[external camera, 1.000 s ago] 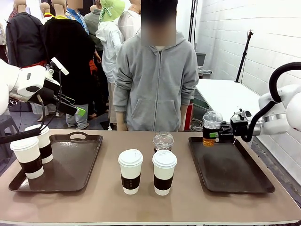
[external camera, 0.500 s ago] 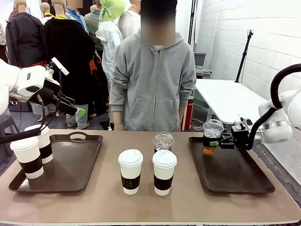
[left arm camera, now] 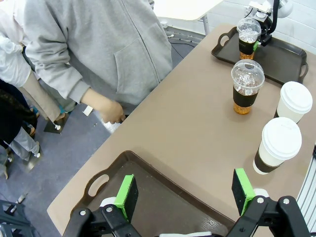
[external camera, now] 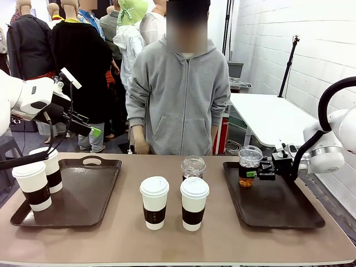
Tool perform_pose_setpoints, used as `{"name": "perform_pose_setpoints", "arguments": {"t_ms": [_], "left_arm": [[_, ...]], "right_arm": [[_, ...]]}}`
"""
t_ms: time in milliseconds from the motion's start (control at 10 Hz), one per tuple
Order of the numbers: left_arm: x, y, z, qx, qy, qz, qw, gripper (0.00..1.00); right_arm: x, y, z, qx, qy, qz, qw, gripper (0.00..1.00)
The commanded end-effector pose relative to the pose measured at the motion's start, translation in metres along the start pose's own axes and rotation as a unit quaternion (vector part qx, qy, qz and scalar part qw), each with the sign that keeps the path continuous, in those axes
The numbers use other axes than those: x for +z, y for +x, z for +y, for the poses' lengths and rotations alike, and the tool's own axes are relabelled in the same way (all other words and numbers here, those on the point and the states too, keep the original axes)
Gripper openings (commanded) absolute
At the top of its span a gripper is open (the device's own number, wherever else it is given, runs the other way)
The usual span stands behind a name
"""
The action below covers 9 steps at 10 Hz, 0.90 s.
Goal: Distribute the coffee onto the tray.
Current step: Pick up one iced Americano and place it on the right Handle tray.
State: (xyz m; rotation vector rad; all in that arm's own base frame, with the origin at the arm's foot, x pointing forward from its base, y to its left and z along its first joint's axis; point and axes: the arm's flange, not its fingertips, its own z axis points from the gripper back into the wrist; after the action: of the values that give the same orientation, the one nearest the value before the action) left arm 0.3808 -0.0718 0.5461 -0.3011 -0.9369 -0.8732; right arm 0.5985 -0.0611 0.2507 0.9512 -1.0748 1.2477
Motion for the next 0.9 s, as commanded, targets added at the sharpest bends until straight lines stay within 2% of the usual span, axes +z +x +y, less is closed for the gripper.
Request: {"name": "perform_pose_setpoints", "arguments": {"t_ms": [0,200,300,400,500,800], "left_arm": [[-0.001,-0.002,0.002,0.004,-0.002,-0.001,1.000,1.00],[-0.001,-0.002,0.002,0.004,-0.002,-0.001,1.000,1.00],[-0.001,-0.002,0.002,0.004,-0.002,-0.001,1.000,1.00],[-0.001,-0.002,0.002,0.004,-0.002,-0.001,1.000,1.00],[-0.001,-0.002,0.002,0.004,-0.002,-0.001,1.000,1.00],[-0.001,-0.002,0.002,0.004,-0.002,-0.001,1.000,1.00]], "right_arm": [[-0.007,0.002,0.006,0.005,-0.014,0.001,1.000,0.60],[-0.009,-0.004,0.009,-0.003,-0.013,0.006,1.000,0.60],[-0.009,-0.005,0.011,-0.014,-0.007,0.005,1.000,0.74],[-0.008,-0.004,0.011,-0.017,-0.003,0.005,1.000,0.94],[-0.006,-0.002,0.012,-0.022,-0.004,0.008,1.000,1.00],[0.007,-0.005,0.018,-0.034,-0.011,0.020,0.999,1.00]]}}
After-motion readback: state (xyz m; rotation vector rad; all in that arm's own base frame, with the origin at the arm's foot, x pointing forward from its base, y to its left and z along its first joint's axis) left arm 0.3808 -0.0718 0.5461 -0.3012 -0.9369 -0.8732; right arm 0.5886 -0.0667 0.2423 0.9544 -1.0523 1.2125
